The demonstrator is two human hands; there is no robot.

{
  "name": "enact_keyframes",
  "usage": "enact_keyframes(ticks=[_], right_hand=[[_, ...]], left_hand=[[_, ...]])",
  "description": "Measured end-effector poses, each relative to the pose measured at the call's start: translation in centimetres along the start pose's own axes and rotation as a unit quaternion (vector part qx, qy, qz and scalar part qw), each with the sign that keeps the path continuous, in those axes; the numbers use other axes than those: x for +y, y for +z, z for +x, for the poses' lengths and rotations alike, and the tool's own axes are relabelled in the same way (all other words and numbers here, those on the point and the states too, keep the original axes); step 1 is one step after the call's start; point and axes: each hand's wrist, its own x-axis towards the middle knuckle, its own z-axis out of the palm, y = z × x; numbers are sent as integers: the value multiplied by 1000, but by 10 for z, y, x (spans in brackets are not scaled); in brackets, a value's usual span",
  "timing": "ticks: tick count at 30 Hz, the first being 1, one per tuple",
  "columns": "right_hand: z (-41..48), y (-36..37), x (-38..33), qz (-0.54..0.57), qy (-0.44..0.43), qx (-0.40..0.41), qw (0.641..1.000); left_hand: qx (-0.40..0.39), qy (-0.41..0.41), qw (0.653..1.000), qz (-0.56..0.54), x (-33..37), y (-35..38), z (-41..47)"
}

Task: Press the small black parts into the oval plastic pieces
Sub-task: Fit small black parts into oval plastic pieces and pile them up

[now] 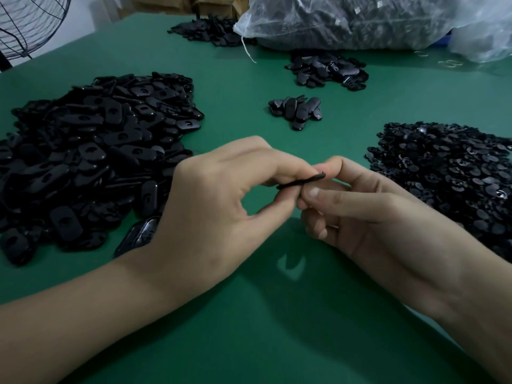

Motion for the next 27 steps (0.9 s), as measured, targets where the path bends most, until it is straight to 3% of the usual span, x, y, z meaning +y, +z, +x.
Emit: enact_keyframes(ticks=[6, 13, 15, 18, 21, 27], right_hand=[[1, 4, 0, -183, -134, 70, 971], [5, -1, 5, -327, -164, 87, 927], [7, -4, 6, -335, -152, 99, 924], [7, -7, 4, -316, -141, 109, 932], [8, -10, 3, -299, -137, 105, 939], [10, -15, 4, -282, -139, 165, 935]], left_hand=[[-10, -132, 984, -121, -5, 4, 3], [-43, -227, 947, -222, -14, 4, 0], [-60, -225, 949, -214, -13, 3, 1], [-119, -146, 973, -132, -13, -2, 7], [-153, -112, 977, -101, -16, -6, 16], [-163, -181, 966, -86, -41, 2, 50]])
